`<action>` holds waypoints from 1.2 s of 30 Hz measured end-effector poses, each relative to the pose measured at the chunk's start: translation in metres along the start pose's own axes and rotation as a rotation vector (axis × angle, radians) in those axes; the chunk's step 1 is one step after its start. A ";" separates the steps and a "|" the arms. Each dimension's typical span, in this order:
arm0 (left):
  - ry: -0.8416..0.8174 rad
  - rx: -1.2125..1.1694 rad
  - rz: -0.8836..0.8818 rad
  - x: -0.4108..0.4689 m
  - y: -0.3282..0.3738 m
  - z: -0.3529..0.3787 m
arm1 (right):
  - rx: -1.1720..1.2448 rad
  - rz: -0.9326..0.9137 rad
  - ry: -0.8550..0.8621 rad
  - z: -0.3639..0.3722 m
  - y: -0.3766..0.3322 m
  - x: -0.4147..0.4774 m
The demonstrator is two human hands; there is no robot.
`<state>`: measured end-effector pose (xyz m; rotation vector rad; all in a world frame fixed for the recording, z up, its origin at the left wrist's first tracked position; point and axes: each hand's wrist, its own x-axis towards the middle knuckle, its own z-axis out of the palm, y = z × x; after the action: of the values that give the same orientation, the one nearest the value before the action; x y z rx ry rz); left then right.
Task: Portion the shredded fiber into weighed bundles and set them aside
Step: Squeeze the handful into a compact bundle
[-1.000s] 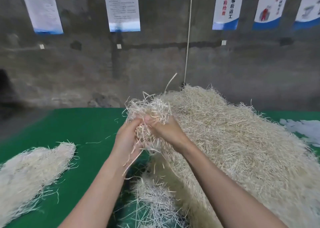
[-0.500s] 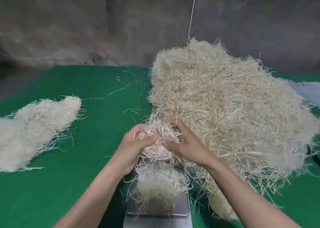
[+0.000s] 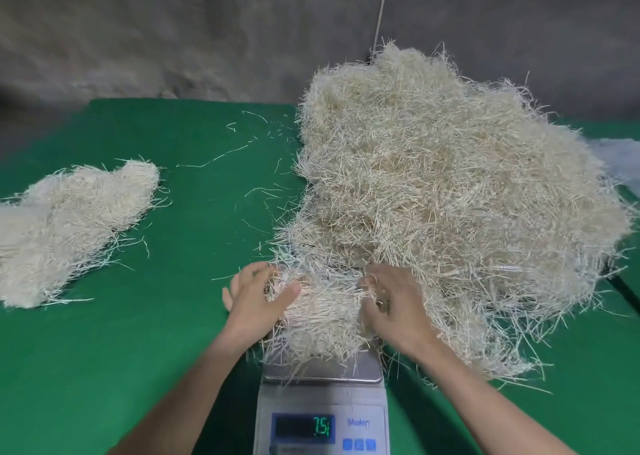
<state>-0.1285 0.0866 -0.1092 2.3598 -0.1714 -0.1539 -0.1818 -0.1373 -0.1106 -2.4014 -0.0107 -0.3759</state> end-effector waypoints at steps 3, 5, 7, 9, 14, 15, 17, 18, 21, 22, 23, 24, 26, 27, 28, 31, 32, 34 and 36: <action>-0.085 -0.367 0.151 -0.011 0.006 -0.005 | -0.027 -0.187 -0.115 0.006 -0.009 -0.006; -0.065 -0.416 0.233 -0.013 0.010 -0.001 | -0.138 -0.265 -0.210 0.015 -0.008 -0.008; -0.029 -0.311 0.275 -0.011 0.010 0.008 | -0.197 -0.250 -0.255 0.022 -0.004 -0.011; -0.067 -0.170 0.287 -0.007 0.006 0.017 | -0.177 -0.197 -0.237 0.027 -0.001 -0.017; -0.052 -0.057 -0.009 -0.001 -0.003 0.034 | -0.174 -0.079 -0.145 0.034 0.005 -0.027; -0.019 -0.047 -0.066 0.000 -0.002 0.036 | -0.179 -0.050 -0.156 0.035 0.005 -0.027; 0.043 -0.050 -0.085 0.002 0.003 0.037 | -0.176 -0.008 -0.166 0.035 0.005 -0.025; 0.071 -0.077 -0.049 0.003 0.004 0.035 | -0.169 0.001 -0.161 0.034 0.006 -0.023; 0.084 -0.205 0.093 0.005 0.005 0.022 | -0.186 0.003 -0.167 0.030 0.011 -0.018; 0.106 -0.288 0.102 0.004 0.006 0.016 | -0.197 0.008 -0.174 0.029 0.013 -0.017; 0.146 -0.370 0.083 0.003 0.007 0.012 | -0.195 0.016 -0.178 0.028 0.014 -0.017; 0.202 -0.420 0.049 0.002 0.008 0.009 | -0.178 0.026 -0.178 0.027 0.013 -0.017; 0.271 -0.420 -0.012 0.001 0.011 0.007 | -0.121 0.052 -0.158 0.026 0.011 -0.017; 0.272 -0.420 -0.018 0.000 0.011 0.007 | -0.085 0.063 -0.142 0.025 0.009 -0.018; 0.265 -0.437 -0.005 0.001 0.012 0.006 | -0.045 0.071 -0.124 0.024 0.006 -0.017; 0.276 -0.554 0.064 0.001 0.013 -0.001 | 0.077 0.072 -0.057 0.018 -0.002 -0.014; 0.282 -0.592 0.079 0.001 0.014 -0.004 | 0.104 0.068 -0.040 0.015 -0.005 -0.012; 0.293 -0.639 0.099 0.001 0.015 -0.008 | 0.151 0.067 -0.025 0.008 -0.010 -0.011; 0.302 -0.660 0.124 0.000 0.017 -0.012 | 0.215 0.075 -0.011 0.001 -0.018 -0.010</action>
<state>-0.1284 0.0823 -0.0888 1.6823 -0.0979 0.1838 -0.1930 -0.1222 -0.1029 -2.1846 0.0319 -0.3104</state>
